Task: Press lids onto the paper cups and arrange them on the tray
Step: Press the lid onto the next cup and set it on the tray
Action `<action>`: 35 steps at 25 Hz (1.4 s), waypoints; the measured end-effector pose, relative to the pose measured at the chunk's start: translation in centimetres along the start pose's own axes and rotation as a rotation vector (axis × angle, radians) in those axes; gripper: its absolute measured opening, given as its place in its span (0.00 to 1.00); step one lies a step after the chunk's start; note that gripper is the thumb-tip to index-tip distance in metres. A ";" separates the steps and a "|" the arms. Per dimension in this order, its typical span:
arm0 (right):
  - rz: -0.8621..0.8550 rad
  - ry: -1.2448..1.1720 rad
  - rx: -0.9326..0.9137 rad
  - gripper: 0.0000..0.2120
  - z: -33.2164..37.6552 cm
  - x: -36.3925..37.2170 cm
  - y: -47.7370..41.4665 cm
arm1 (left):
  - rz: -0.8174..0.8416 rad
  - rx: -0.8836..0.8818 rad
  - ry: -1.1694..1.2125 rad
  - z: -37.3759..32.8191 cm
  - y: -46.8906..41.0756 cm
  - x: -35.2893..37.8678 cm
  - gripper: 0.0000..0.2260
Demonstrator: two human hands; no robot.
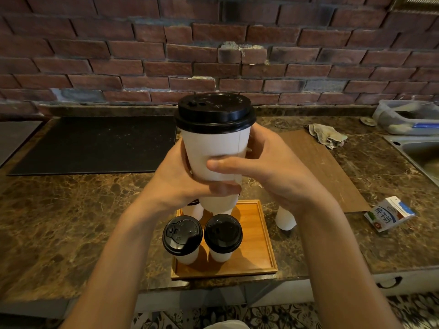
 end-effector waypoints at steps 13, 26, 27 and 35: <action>-0.240 0.183 -0.018 0.35 0.1 -0.1 0.8 | -0.122 0.076 0.025 -1.1 0.4 -0.2 0.34; -0.205 0.026 -0.025 0.29 0.7 -0.8 0.4 | 0.015 0.061 0.033 -0.6 0.4 -0.3 0.38; -0.190 -0.013 -0.020 0.27 0.6 -0.8 0.4 | 0.025 0.067 0.031 -0.6 0.5 -0.2 0.37; -0.035 -0.155 0.017 0.21 0.4 -0.2 0.3 | 0.081 0.090 0.062 -1.0 0.7 0.5 0.33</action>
Point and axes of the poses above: each hand's wrist, its own y-axis away from the middle knuckle, its own x-axis out of the palm, z = x × y, the point moved 10 cm from there along -y, towards the middle knuckle, and after that the axes turned 12 degrees about -x, right-handed, at the moved point
